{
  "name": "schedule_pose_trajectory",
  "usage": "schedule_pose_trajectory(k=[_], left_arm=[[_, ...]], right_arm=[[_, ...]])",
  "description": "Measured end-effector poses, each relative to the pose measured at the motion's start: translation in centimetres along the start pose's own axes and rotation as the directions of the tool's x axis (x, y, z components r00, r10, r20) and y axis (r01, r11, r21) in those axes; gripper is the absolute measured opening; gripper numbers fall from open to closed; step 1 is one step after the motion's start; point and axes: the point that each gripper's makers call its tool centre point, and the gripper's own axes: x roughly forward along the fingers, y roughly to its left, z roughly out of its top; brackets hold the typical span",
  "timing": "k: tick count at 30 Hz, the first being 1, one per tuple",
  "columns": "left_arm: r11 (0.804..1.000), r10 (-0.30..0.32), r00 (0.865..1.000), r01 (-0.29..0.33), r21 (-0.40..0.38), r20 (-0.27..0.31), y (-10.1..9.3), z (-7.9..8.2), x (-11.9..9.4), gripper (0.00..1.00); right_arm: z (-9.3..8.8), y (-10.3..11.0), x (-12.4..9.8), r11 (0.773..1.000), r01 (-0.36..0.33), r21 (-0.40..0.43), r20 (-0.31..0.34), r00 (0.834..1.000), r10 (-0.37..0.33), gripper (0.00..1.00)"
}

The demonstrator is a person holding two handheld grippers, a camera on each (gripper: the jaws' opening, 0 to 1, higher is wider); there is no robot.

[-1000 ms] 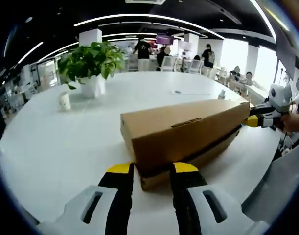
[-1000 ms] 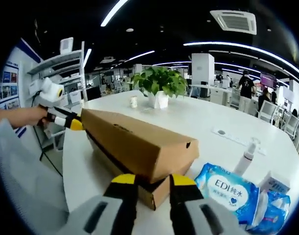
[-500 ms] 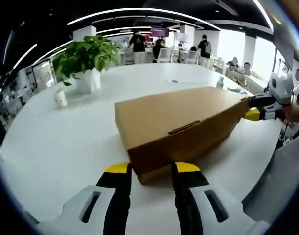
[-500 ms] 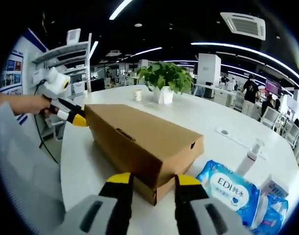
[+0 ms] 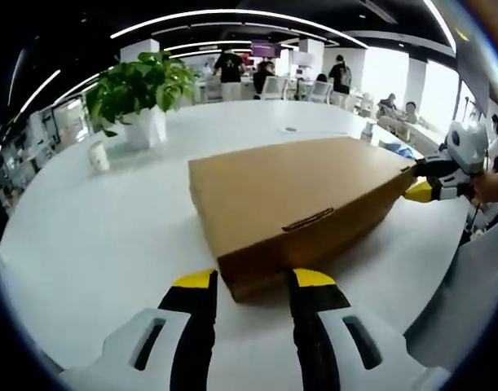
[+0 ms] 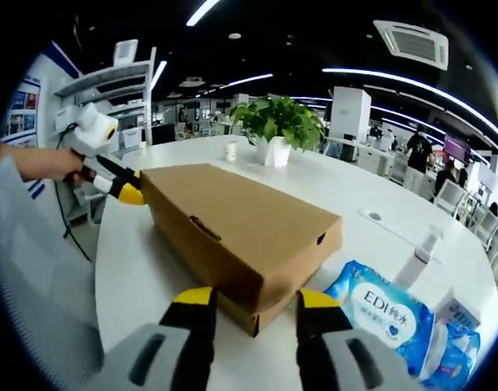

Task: Operate the shoe box by opening the lid, removing the specified soft item, and placing it in the target area until the item is outside and the box remains undamaged.

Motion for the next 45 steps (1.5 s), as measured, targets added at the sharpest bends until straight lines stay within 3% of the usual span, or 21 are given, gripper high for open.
schedule_pose_trajectory(k=[10, 20, 32, 45], left_arm=[[0.999, -0.036, 0.998, 0.036, 0.007, 0.057, -0.3, 1.2, -0.6, 0.37], [0.999, -0.044, 0.998, 0.043, 0.022, 0.054, -0.6, 1.1, 0.1, 0.43], [1.0, -0.021, 0.999, 0.021, -0.006, 0.031, -0.5, 0.3, 0.9, 0.4], [0.999, -0.027, 0.999, 0.026, 0.043, 0.02, 0.5, 1.3, 2.1, 0.4]], right_arm=[[1.3, 0.6, -0.3, 0.999, -0.036, -0.009, 0.044, 0.998, 0.036, 0.42], [1.4, 1.0, 0.2, 0.999, -0.029, 0.029, 0.057, 0.998, 0.027, 0.4], [0.4, 1.3, 0.9, 0.999, 0.0, 0.033, 0.026, 1.0, -0.001, 0.4], [0.7, 0.5, 1.5, 0.998, 0.025, 0.058, 0.026, 0.999, -0.027, 0.35]])
